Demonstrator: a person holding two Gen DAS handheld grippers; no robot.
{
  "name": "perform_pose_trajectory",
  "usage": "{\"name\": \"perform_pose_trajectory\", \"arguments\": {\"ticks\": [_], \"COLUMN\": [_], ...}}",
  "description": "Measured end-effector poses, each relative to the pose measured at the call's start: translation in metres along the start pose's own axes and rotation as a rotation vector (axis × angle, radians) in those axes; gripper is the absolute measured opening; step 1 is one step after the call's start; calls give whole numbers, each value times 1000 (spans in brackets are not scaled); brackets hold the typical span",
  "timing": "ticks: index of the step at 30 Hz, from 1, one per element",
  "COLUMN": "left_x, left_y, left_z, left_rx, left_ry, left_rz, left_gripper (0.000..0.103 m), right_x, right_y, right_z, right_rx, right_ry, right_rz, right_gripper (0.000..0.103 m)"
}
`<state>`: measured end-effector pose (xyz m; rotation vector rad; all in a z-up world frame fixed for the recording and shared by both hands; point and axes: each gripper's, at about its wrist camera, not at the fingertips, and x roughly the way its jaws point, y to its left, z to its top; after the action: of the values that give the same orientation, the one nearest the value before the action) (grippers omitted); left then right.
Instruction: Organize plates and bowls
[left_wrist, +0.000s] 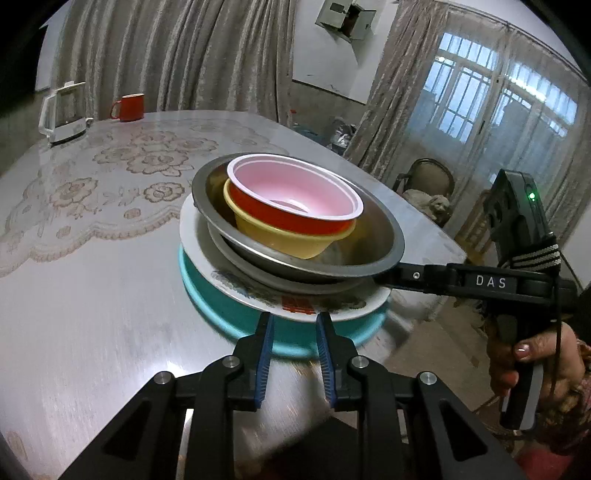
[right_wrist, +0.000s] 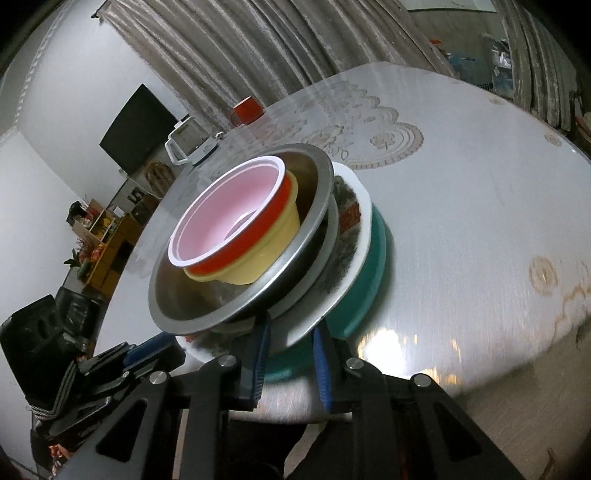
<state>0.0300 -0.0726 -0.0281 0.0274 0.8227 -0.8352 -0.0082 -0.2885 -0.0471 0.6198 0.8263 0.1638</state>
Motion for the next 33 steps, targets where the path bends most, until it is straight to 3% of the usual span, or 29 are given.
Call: {"name": "perform_pose_trajectory", "arguments": {"ticks": [7,8,10,11,13,18,23,29,33], "left_x": [1,-2,-11,-15,-24,-38,-51,-62,-61], "left_y": [-3,-5,-3,-2,0,-3,-15,-24,-25], "left_z": [8,8,5,4,0,-13,-26,-29,-31], "left_rx": [12,8,-26,-43,-79,-105,-90,-63,-59], "left_ry": [9,11,11,9,-3,1,-7,-41,-20], "left_rz": [35,43,77,92,113,196,272,366,431], "left_gripper": [24,29,49,65,72,92,101,103,103], "right_x": [8,7,-1,-7,-15,-33,-47,-53,-53], "right_y": [-2,-1,4,6,8,18,33,51,62], "right_z": [15,14,8,3,-4,-32,-54,-71,-78], "right_rx": [-5,-12,-44,-55,-70,-143,-221,-255,-281], "right_ry": [-15,-19,-41,-58,-72,-103,-145,-176,-187], "right_rz": [-24,-32,-94,-121,-156,-279,-325,-314,-327], "right_gripper": [25,27,38,41,44,67,74,77,77]}}
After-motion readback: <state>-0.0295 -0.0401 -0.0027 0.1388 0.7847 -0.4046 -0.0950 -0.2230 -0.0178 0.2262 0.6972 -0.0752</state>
